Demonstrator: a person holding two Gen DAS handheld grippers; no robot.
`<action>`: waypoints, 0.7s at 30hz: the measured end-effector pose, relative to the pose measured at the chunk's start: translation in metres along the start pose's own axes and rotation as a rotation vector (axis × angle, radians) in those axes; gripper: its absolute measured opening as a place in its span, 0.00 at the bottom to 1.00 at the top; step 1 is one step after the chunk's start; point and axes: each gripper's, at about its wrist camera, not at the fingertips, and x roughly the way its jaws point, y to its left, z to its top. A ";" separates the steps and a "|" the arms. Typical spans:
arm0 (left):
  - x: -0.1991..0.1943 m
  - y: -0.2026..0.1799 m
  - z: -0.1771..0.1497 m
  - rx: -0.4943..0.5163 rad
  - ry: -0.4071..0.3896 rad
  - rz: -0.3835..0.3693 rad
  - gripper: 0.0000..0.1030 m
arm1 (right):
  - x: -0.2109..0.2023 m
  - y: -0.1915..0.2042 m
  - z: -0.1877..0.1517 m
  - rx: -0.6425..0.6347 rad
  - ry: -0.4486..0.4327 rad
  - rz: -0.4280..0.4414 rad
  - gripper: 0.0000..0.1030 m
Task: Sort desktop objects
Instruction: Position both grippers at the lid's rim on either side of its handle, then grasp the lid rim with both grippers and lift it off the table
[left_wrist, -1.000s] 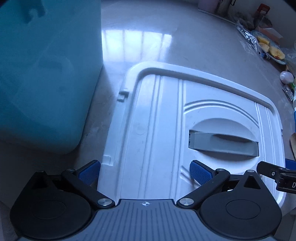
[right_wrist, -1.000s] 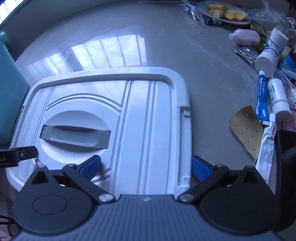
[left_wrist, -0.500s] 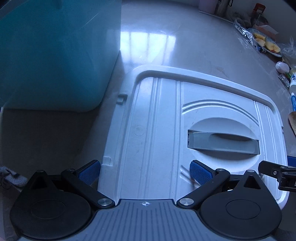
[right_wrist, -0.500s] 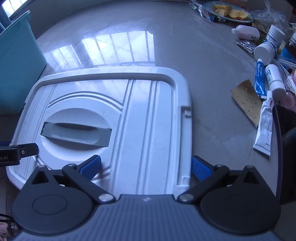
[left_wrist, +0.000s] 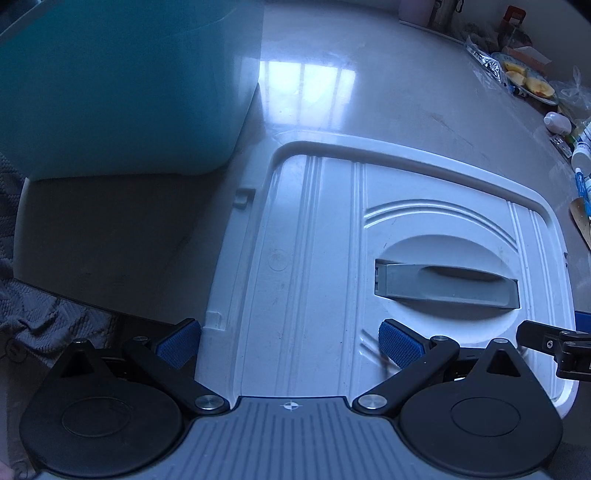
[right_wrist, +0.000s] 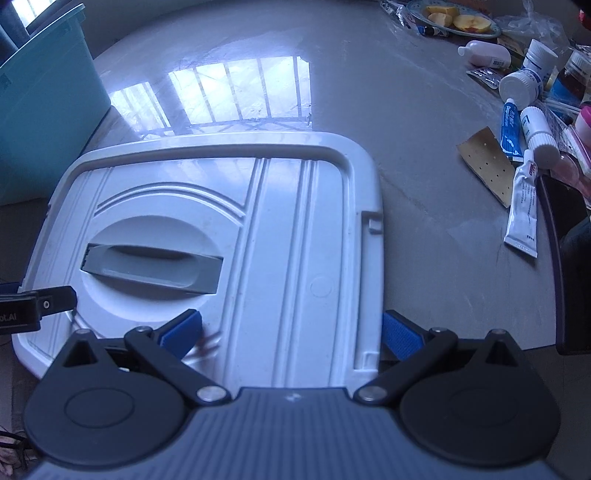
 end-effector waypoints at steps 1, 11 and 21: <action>0.001 -0.001 0.001 -0.002 0.000 0.001 1.00 | 0.000 0.000 -0.001 0.001 -0.001 0.002 1.00; 0.000 0.005 0.003 0.022 0.020 -0.014 1.00 | -0.023 -0.017 -0.020 0.037 0.037 0.004 1.00; 0.002 0.000 0.008 0.050 0.029 0.003 1.00 | -0.007 -0.056 -0.041 0.177 0.161 0.236 1.00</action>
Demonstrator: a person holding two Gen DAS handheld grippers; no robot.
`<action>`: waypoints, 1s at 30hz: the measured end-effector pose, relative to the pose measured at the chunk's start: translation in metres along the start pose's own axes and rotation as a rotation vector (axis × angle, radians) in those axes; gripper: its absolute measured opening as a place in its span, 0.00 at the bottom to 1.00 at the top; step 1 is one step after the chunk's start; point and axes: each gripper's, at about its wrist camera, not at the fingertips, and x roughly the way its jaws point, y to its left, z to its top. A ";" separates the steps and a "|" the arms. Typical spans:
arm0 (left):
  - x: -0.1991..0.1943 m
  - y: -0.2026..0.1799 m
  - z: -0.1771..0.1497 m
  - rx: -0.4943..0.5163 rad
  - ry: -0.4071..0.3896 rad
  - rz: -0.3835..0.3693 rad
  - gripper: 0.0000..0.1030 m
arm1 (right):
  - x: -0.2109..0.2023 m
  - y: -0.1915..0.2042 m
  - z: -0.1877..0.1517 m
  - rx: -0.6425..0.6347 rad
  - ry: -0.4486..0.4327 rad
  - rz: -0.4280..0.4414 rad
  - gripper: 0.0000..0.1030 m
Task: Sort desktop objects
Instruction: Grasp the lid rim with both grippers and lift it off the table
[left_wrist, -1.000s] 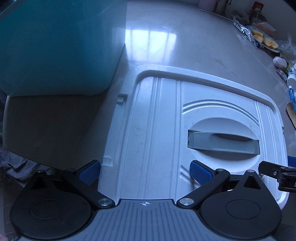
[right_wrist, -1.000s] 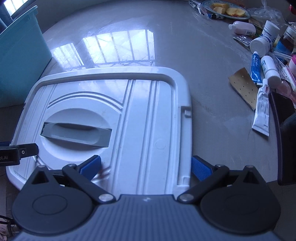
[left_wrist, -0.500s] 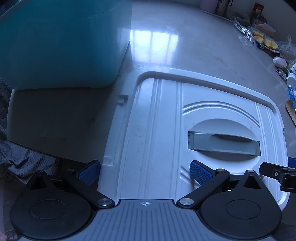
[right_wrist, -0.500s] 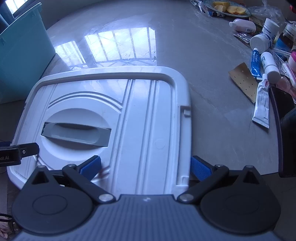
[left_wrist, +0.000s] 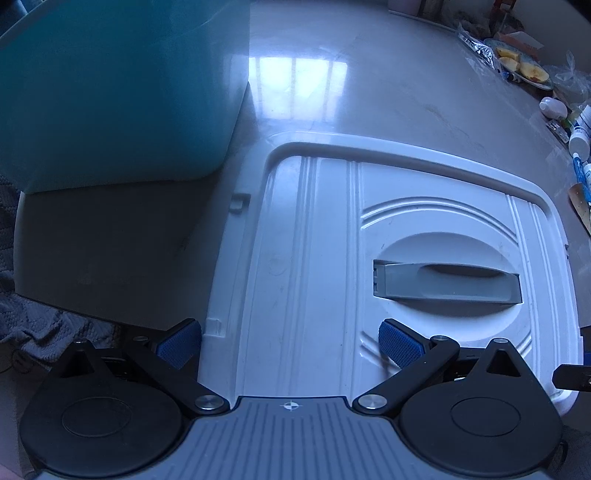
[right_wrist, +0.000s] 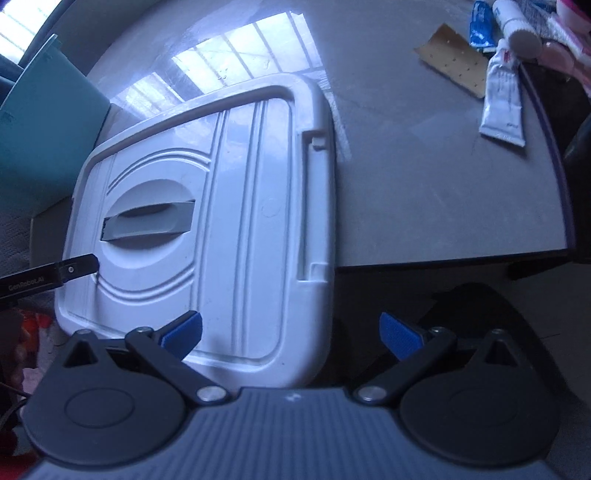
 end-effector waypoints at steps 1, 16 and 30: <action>0.000 0.000 0.000 0.002 0.001 0.002 1.00 | 0.004 0.000 0.002 0.007 0.006 0.024 1.00; -0.006 0.003 -0.005 -0.014 0.011 0.015 1.00 | 0.048 0.004 0.031 0.084 0.072 0.241 0.87; -0.010 0.063 -0.009 -0.059 0.063 -0.080 1.00 | 0.056 0.007 0.038 0.051 0.153 0.243 0.86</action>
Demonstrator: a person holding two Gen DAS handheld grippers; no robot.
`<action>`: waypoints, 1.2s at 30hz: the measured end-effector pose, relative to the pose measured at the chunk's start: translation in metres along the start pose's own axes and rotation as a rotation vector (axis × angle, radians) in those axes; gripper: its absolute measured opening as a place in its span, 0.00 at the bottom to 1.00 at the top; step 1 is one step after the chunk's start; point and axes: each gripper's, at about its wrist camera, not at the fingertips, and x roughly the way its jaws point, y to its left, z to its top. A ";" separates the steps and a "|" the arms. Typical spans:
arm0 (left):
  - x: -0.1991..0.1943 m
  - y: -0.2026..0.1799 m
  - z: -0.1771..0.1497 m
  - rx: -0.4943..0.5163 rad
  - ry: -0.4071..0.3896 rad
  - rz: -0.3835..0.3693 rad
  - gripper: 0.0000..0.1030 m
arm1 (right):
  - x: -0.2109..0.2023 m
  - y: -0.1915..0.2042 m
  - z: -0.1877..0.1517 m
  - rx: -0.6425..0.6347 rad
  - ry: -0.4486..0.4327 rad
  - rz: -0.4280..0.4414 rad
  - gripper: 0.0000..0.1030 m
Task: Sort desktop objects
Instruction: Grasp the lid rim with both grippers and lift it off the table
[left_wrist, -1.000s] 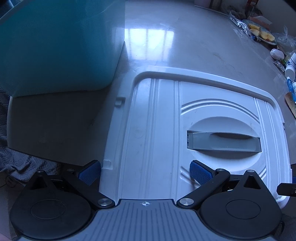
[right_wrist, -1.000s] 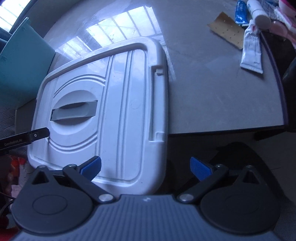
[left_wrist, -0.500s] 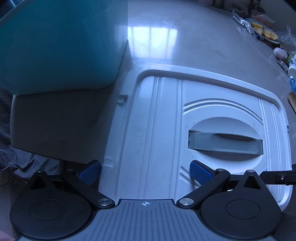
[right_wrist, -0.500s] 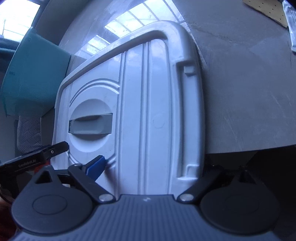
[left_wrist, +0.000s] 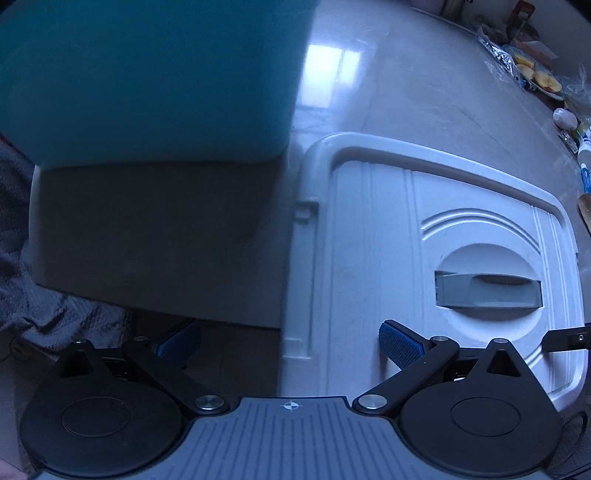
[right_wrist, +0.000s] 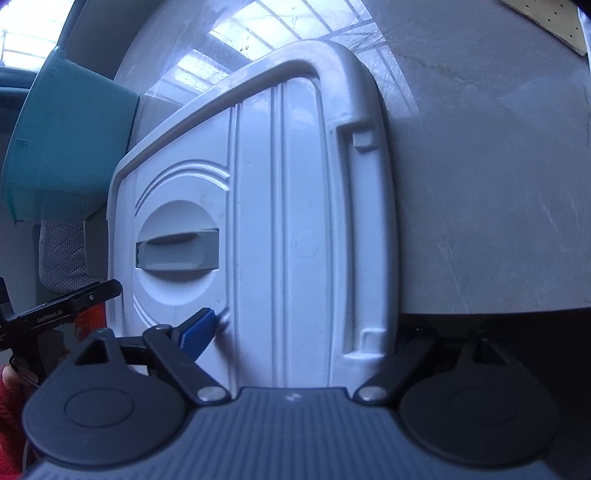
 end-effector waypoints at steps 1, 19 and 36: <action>-0.001 0.006 -0.003 -0.012 0.010 -0.033 1.00 | 0.001 0.001 0.000 0.002 0.003 0.000 0.86; 0.064 0.008 -0.020 -0.037 0.172 -0.484 1.00 | 0.013 0.014 0.005 -0.038 0.054 -0.015 0.86; 0.038 0.002 -0.033 -0.035 0.133 -0.449 1.00 | 0.014 0.056 -0.010 -0.116 -0.013 -0.068 0.96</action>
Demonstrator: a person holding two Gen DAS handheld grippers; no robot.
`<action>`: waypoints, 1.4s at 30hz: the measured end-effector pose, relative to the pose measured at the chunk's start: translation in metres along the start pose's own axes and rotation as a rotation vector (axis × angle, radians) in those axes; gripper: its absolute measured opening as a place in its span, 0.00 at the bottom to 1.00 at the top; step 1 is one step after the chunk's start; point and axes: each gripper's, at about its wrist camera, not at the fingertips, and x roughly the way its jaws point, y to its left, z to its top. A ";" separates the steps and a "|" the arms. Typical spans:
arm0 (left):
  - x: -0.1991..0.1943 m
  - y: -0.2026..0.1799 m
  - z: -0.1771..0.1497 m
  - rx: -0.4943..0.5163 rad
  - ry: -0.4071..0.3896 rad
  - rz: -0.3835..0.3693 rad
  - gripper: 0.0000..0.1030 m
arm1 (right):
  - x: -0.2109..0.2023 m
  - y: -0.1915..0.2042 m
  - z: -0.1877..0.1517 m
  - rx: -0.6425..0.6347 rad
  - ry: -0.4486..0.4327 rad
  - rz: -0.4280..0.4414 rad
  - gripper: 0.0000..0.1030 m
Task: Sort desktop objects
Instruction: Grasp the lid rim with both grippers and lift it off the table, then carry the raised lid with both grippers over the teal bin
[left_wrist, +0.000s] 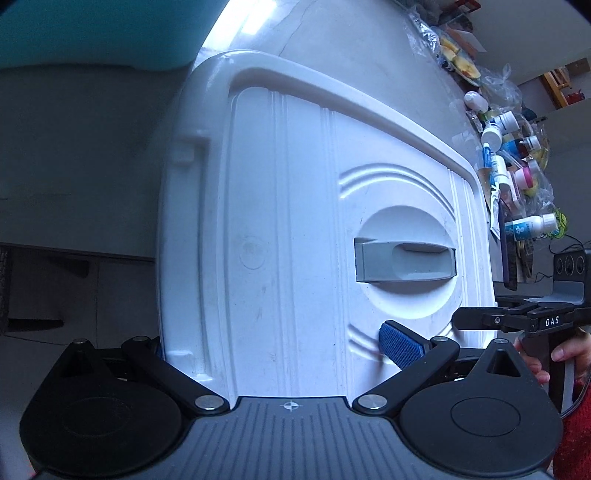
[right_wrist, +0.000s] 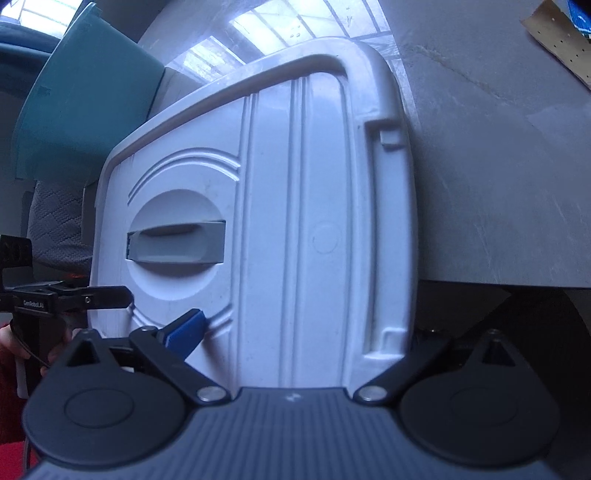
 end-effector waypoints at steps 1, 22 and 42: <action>-0.003 -0.002 -0.002 0.001 -0.007 -0.001 1.00 | -0.001 0.003 -0.002 -0.004 -0.007 0.000 0.96; -0.144 0.034 -0.129 0.001 -0.138 0.035 1.00 | -0.001 0.097 -0.097 -0.060 -0.062 0.049 0.96; -0.332 0.143 -0.202 0.068 -0.244 0.058 1.00 | 0.013 0.277 -0.161 -0.106 -0.193 0.088 0.96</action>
